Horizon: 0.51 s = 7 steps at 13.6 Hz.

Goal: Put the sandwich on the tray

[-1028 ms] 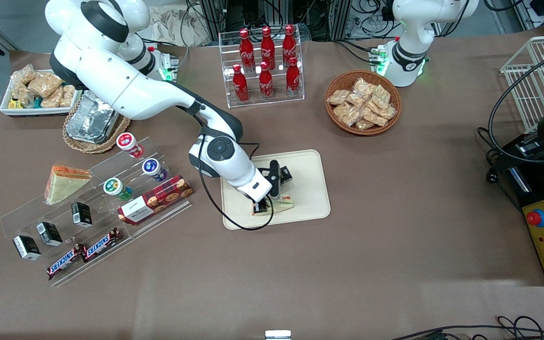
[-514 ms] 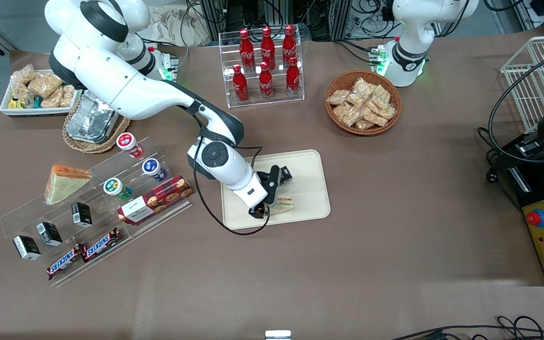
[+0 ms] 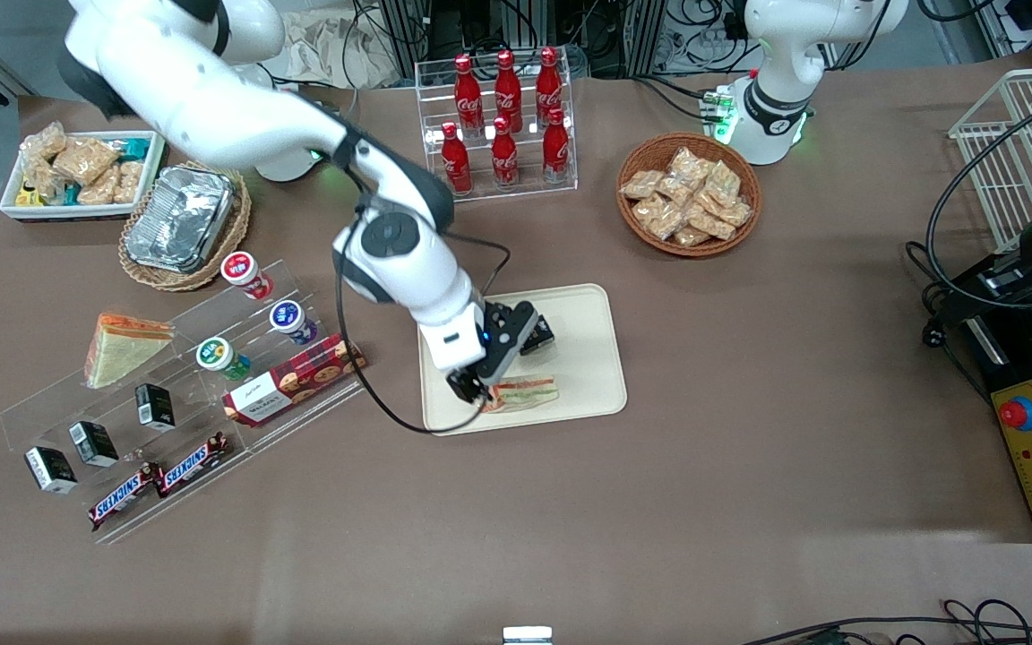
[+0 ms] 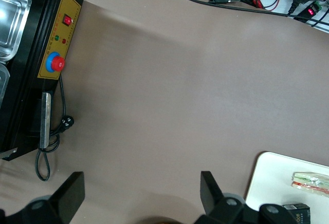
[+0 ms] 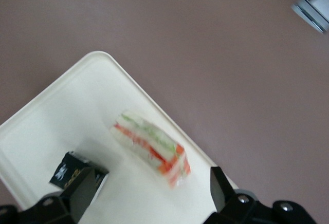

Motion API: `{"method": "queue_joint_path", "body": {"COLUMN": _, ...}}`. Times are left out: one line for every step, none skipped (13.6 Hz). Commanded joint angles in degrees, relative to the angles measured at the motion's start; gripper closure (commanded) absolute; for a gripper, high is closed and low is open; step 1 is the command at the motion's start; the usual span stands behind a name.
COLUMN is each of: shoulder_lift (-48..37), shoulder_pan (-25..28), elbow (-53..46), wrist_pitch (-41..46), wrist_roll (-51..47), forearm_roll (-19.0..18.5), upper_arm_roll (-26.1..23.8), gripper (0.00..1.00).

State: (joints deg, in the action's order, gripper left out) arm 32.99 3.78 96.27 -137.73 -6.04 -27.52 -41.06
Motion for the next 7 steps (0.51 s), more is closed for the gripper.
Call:
{"method": "queue_joint_path", "body": {"shoulder_lift": -8.9, "shoulder_pan": -1.5, "elbow": 3.6, "wrist_pitch": 9.3, "wrist_roll": -11.2, "forearm_roll": 1.6, "upper_arm_roll": -2.3, "gripper": 0.01}}
{"method": "queue_joint_path", "body": {"shoulder_lift": -10.8, "shoulder_pan": -2.8, "elbow": 3.5, "wrist_pitch": 13.5, "wrist_roll": -14.3, "forearm_roll": 1.6, "upper_arm_roll": -2.6, "gripper": 0.01}}
{"method": "queue_joint_path", "body": {"shoulder_lift": -13.1, "shoulder_pan": -3.9, "elbow": 3.4, "wrist_pitch": 17.5, "wrist_roll": -16.3, "forearm_roll": 1.6, "upper_arm_roll": -3.1, "gripper": 0.01}}
{"method": "queue_joint_path", "body": {"shoulder_lift": -15.3, "shoulder_pan": -5.3, "elbow": 3.2, "wrist_pitch": 21.1, "wrist_roll": -17.4, "forearm_roll": 1.8, "upper_arm_roll": -3.1, "gripper": 0.01}}
{"method": "queue_joint_path", "body": {"shoulder_lift": -17.3, "shoulder_pan": -7.4, "elbow": 3.0, "wrist_pitch": 23.9, "wrist_roll": -17.4, "forearm_roll": 2.5, "upper_arm_roll": -3.0, "gripper": 0.01}}
{"method": "queue_joint_path", "body": {"shoulder_lift": -19.2, "shoulder_pan": -9.6, "elbow": 3.0, "wrist_pitch": 26.0, "wrist_roll": -17.2, "forearm_roll": 3.2, "upper_arm_roll": -2.8, "gripper": 0.01}}
{"method": "queue_joint_path", "body": {"shoulder_lift": -20.8, "shoulder_pan": -11.1, "elbow": 3.0, "wrist_pitch": 27.5, "wrist_roll": -17.1, "forearm_roll": 3.5, "upper_arm_roll": -2.5, "gripper": 0.01}}
